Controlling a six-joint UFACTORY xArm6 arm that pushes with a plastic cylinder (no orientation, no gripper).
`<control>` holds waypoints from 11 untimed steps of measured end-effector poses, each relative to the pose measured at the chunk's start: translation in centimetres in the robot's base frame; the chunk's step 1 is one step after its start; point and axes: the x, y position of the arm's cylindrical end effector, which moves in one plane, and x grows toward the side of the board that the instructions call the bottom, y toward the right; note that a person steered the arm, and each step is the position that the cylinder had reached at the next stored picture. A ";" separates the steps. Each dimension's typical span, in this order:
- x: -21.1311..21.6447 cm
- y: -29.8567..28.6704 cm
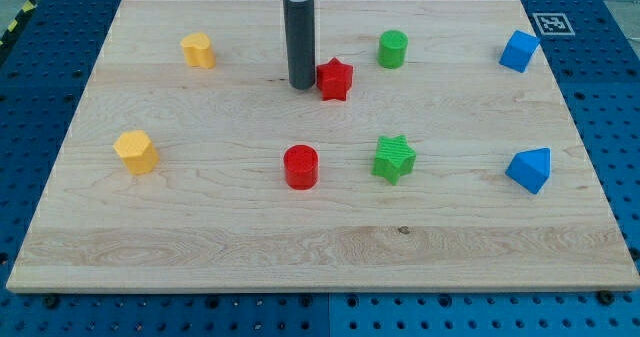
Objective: Move the red star towards the right center of the board
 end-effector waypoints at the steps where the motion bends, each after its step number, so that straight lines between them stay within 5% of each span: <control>1: -1.2 2.0; 3: -2.3 12.1; 5: 1.1 7.5; 7: 0.6 21.7; 8: 0.4 21.5; 9: 3.0 14.0; 10: 10.7 6.5; 11: 17.0 5.6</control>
